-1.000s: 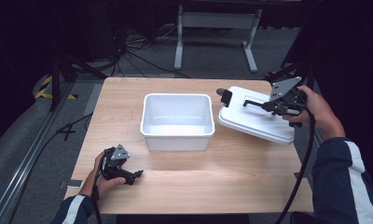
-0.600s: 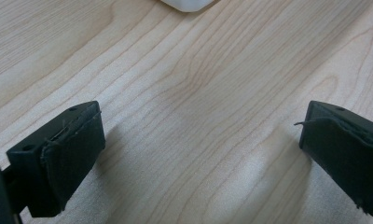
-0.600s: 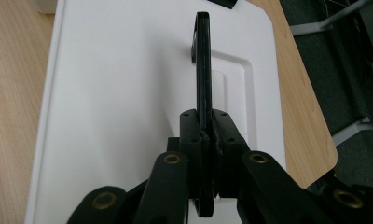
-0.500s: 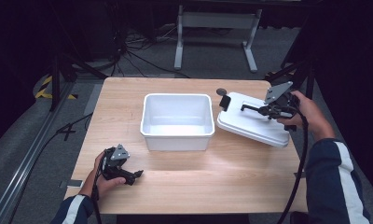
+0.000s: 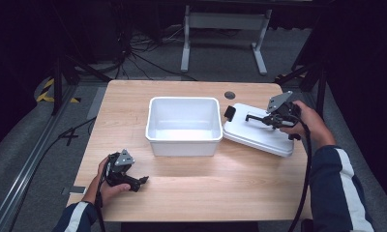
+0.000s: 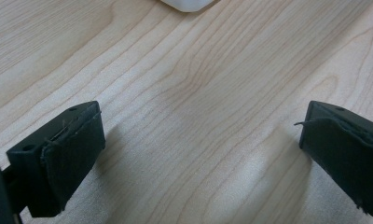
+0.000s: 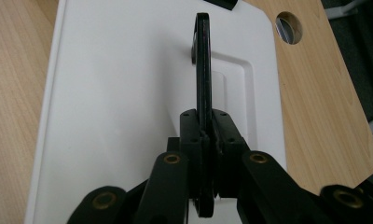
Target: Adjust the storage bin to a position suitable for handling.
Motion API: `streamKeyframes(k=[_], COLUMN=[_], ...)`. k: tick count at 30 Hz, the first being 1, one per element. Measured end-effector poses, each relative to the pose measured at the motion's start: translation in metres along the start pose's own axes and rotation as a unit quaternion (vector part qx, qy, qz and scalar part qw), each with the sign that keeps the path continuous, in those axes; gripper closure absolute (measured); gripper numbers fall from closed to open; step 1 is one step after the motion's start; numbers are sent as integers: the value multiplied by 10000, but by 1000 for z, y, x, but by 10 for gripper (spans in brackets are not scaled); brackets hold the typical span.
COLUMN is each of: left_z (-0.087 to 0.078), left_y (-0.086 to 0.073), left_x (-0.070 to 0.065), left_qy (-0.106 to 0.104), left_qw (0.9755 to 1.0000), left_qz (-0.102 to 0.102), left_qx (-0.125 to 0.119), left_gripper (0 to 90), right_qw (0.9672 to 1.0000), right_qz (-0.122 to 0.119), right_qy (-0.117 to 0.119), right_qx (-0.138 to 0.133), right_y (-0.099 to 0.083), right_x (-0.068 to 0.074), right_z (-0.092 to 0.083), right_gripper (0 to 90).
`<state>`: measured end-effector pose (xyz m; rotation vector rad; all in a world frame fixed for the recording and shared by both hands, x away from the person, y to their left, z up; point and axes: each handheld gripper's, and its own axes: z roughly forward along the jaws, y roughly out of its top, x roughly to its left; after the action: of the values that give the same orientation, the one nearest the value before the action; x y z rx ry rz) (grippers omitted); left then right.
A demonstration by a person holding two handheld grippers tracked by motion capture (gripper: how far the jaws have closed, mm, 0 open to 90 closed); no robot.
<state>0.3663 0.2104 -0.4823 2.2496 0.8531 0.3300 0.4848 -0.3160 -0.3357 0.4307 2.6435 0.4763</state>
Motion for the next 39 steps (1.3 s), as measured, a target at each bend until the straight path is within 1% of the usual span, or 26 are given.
streamKeyframes(k=[1, 3, 6, 7, 9, 10, 11, 12, 15, 19, 24, 29, 32, 35, 36, 37, 38, 39], left_z=[0, 0, 0, 0, 0, 0, 0, 0, 0, 1, 1, 1, 1, 1, 1, 1, 1, 1], left_y=[0, 0, 0, 0, 0, 0, 0, 0, 0, 0, 1, 1, 1, 1, 1, 1, 1, 1], left_x=[0, 0, 0, 0, 0, 0, 0, 0, 0, 1, 1, 1, 1, 1, 1, 1, 1, 1], left_qy=[-1, -1, -1, 0, -2, -13, -17, -17, -24, -28, -33, -31, -32, -30, -27, -27, -20, -24], left_qw=[10000, 10000, 10000, 10000, 10000, 10000, 10000, 10000, 10000, 10000, 10000, 10000, 10000, 10000, 10000, 10000, 10000, 10000], left_qz=[-2, -1, -2, 1, -4, -38, -36, -33, -31, -10, 18, 24, 27, 23, 31, 31, 33, 27], left_qx=[-1, -1, -2, 0, 0, -6, -6, -5, -5, -6, -4, -4, -3, -5, -3, -3, -7, -5], left_gripper=[5, 5, 5, 5, 5, 5, 5, 5, 4, 2, 2, 2, 2, 2, 2, 3, 4, 4], right_qw=[10000, 10000, 9999, 9999, 9999, 9999, 9999, 9999, 9998, 9997, 9994, 9992, 9988, 9978, 9976, 9976, 9967, 9965], right_qz=[0, 5, -13, 21, 25, 80, 46, 84, 128, 135, 248, 321, 456, 659, 692, 692, 806, 817], right_qy=[0, 70, 78, 44, 96, 106, 127, 94, 112, 131, 172, 137, 118, 16, 9, 9, 61, 96], right_qx=[0, 19, 77, 90, 92, 99, 102, 117, 85, 148, 147, 195, 96, 34, 35, 35, -76, -134], right_y=[0, -1, -2, -2, -3, -3, -4, -4, -5, -7, -11, -15, -18, -22, -23, -23, -25, -25], right_x=[0, 1, 1, 2, 2, 2, 1, 1, 0, 0, -2, -4, -6, -9, -9, -9, -9, -9], right_z=[0, 6, 14, 17, 21, 23, 24, 27, 31, 37, 43, 49, 49, 49, 49, 49, 46, 44], right_gripper=[847, 847, 847, 847, 847, 847, 847, 847, 847, 847, 845, 842, 829, 790, 762, 762, 728, 721])
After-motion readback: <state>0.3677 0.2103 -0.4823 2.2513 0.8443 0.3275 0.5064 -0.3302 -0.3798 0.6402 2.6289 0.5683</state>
